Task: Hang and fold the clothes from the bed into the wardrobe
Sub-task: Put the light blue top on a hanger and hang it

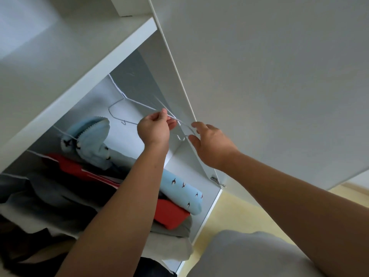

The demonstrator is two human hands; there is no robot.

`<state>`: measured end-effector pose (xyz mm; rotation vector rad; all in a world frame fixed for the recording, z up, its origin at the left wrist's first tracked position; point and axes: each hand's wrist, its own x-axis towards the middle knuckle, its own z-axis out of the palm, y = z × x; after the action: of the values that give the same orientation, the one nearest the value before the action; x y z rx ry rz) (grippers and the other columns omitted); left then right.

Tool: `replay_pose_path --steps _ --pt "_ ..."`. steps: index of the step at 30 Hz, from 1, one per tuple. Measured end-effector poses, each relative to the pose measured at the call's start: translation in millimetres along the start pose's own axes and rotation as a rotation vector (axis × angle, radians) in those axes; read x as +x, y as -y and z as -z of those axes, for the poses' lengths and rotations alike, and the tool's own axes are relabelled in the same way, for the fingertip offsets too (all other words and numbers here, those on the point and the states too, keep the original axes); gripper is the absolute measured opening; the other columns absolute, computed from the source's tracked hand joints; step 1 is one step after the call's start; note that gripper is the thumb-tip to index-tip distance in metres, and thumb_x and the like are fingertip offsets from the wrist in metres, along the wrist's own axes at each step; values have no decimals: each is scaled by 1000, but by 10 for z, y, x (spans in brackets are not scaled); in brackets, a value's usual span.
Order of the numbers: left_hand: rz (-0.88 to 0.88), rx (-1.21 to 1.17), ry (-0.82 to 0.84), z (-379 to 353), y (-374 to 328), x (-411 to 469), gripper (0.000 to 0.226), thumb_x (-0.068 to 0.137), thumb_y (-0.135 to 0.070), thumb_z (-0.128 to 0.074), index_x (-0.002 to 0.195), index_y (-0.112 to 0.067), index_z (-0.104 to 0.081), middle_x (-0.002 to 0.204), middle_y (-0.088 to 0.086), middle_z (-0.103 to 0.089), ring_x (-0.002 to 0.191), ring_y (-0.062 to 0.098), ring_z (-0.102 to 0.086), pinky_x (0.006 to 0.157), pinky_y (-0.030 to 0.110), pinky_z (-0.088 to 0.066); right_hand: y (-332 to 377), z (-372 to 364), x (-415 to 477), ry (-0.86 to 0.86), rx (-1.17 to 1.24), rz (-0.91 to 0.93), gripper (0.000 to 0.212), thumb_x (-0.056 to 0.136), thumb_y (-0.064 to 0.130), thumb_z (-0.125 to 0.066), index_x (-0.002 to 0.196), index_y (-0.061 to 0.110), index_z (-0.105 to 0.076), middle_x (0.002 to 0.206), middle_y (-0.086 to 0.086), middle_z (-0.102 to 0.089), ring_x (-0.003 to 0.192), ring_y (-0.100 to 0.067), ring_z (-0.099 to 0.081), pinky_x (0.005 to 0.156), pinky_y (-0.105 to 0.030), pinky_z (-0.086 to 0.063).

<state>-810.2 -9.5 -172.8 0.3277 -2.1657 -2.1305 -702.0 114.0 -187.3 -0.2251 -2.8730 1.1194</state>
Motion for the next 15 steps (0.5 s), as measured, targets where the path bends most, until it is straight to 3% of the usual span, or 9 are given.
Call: replay_pose_path --steps 5,8,10,13,15 --pt "56 -69 58 -14 35 -344 24 93 -12 -70 72 -2 -67 60 5 -68 58 21 -71 63 26 -59 -88 74 -89 0 44 14 23 108 23 -38 120 16 -56 96 -13 -65 83 -38 -62 73 -40 -54" --pt "113 -129 102 51 3 -371 13 87 -10 -76 89 0 -69 73 10 -71 68 21 -73 70 28 -60 -152 111 -168 2 83 5 28 101 5 -43 124 14 -56 104 -14 -67 89 -35 -65 79 -43 -56" --pt "188 -234 115 104 8 -329 24 84 -7 -78 105 1 -68 80 9 -74 76 20 -74 75 28 -59 -209 114 -239 -18 86 -35 41 94 -3 -43 129 17 -52 109 -12 -66 91 -33 -65 80 -45 -57" --pt "332 -400 93 191 33 -220 32 91 -34 -74 109 -9 -68 97 4 -74 84 17 -76 79 31 -61 -332 67 -380 -65 94 -142 49 91 -6 -40 132 21 -47 105 -11 -63 90 -33 -63 78 -48 -57" --pt "424 -450 117 243 124 -123 55 95 -58 -57 117 -8 -64 111 6 -74 90 19 -77 85 33 -60 -446 3 -515 -104 92 -219 48 92 -6 -38 130 21 -47 107 -10 -63 91 -33 -62 77 -48 -57"
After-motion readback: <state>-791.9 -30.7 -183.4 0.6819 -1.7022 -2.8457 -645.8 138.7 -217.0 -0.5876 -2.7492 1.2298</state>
